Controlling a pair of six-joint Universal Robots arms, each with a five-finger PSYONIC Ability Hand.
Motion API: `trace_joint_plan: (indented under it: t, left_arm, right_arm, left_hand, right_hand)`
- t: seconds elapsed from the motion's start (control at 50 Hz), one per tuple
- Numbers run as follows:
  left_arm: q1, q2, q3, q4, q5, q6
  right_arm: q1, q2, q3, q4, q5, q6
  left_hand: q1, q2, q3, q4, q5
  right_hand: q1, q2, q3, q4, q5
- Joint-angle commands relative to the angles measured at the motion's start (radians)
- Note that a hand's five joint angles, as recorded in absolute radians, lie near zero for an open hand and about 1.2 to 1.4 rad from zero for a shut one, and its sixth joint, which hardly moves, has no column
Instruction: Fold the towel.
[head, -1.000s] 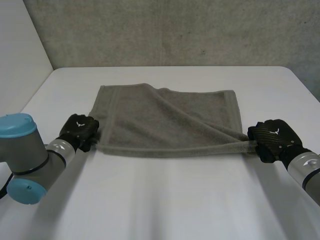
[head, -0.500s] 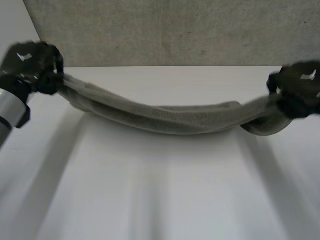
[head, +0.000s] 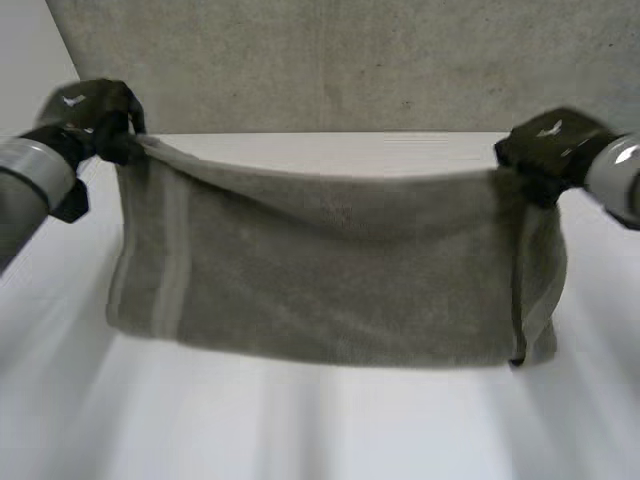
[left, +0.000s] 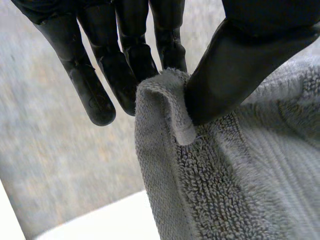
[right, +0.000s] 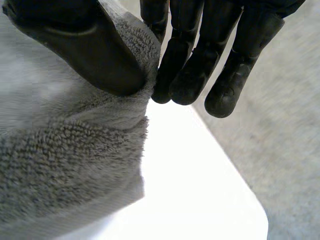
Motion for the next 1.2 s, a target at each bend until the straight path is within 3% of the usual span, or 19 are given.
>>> trace_joint_plan:
  t: [0.02,0.08,0.18,0.3,0.38,0.44,0.54,0.58,0.7,0.86,0.96,1.12,1.14,1.16,1.18,1.2]
  left_arm:
    - [-0.045,-0.238,0.319,-0.106,-0.096,0.004]
    - [-0.050,-0.281,0.454,-0.121,-0.121,0.000]
    - [-0.053,-0.283,0.629,-0.115,-0.164,-0.022]
    - [-0.062,-0.239,0.771,-0.060,-0.239,-0.113]
    - [-0.061,-0.203,0.768,-0.014,-0.248,-0.158]
    - [-0.061,-0.185,0.736,-0.003,-0.239,-0.167]
    - [-0.045,-0.176,0.596,-0.006,-0.231,-0.168]
    - [-0.038,-0.164,0.456,-0.006,-0.189,-0.164]
    - [0.013,-0.157,0.115,0.007,-0.081,-0.158]
    - [0.034,-0.157,-0.199,0.036,-0.030,-0.110]
    - [0.086,-0.122,-0.313,0.050,-0.027,-0.041]
    - [0.091,-0.084,-0.369,0.078,-0.030,-0.013]
    - [0.090,-0.082,-0.375,0.093,-0.032,-0.013]
    - [0.090,-0.082,-0.375,0.093,-0.032,-0.013]
    - [0.087,-0.082,-0.381,0.110,-0.034,-0.015]
    - [0.086,-0.082,-0.386,0.130,-0.037,-0.016]
  right_arm:
    - [0.092,0.206,-0.197,-0.127,0.133,-0.114]
    - [0.104,0.209,-0.236,-0.192,0.137,-0.114]
    - [0.160,0.162,-0.346,-0.499,0.132,-0.100]
    - [0.167,0.094,-0.349,-0.732,0.118,-0.047]
    - [0.175,0.085,-0.349,-0.707,0.107,-0.025]
    - [0.175,0.085,-0.344,-0.598,0.106,-0.025]
    - [0.164,0.095,-0.320,-0.385,0.092,-0.020]
    - [0.160,0.098,-0.244,-0.275,0.045,-0.040]
    - [0.138,0.088,-0.047,-0.233,-0.057,-0.096]
    - [0.100,0.048,0.411,-0.343,-0.100,-0.192]
    - [0.100,0.022,0.598,-0.474,-0.101,-0.186]
    - [0.077,-0.017,0.795,-0.667,-0.095,-0.155]
    - [0.072,-0.023,0.817,-0.695,-0.094,-0.143]
    - [0.072,-0.023,0.817,-0.695,-0.094,-0.143]
    - [0.069,-0.027,0.830,-0.712,-0.094,-0.133]
    - [0.069,-0.027,0.831,-0.712,-0.094,-0.132]
  left_hand:
    - [0.108,0.057,0.068,0.033,0.112]
    - [0.108,0.057,0.068,0.033,0.112]
    - [0.108,0.057,0.068,0.033,0.112]
    - [0.108,0.057,0.068,0.033,0.112]
    - [0.108,0.057,0.068,0.033,0.112]
    - [0.108,0.057,0.068,0.033,0.112]
    - [0.108,0.057,0.068,0.033,0.112]
    - [0.108,0.057,0.068,0.033,0.112]
    - [0.108,0.057,0.068,0.033,0.112]
    - [0.108,0.057,0.068,0.033,0.112]
    - [0.108,0.057,0.068,0.033,0.112]
    - [0.108,0.057,0.068,0.033,0.112]
    - [0.108,0.057,0.068,0.033,0.112]
    - [0.108,0.057,0.068,0.033,0.112]
    - [0.108,0.057,0.068,0.033,0.112]
    - [0.108,0.057,0.068,0.033,0.112]
  right_hand:
    - [0.056,0.051,0.041,0.048,0.052]
    - [0.056,0.051,0.041,0.048,0.052]
    - [0.056,0.051,0.041,0.048,0.052]
    - [0.056,0.051,0.041,0.048,0.052]
    - [0.056,0.051,0.041,0.048,0.052]
    - [0.056,0.051,0.041,0.048,0.052]
    - [0.056,0.051,0.041,0.048,0.052]
    - [0.056,0.051,0.041,0.048,0.052]
    - [0.056,0.051,0.041,0.048,0.052]
    - [0.056,0.051,0.041,0.048,0.052]
    - [0.056,0.051,0.041,0.048,0.052]
    - [0.056,0.051,0.041,0.048,0.052]
    - [-0.126,-0.131,-0.141,-0.134,-0.130]
    - [-0.128,-0.133,-0.143,-0.135,-0.132]
    - [-0.375,-0.380,-0.390,-0.382,-0.379]
    - [-0.378,-0.383,-0.393,-0.385,-0.382]
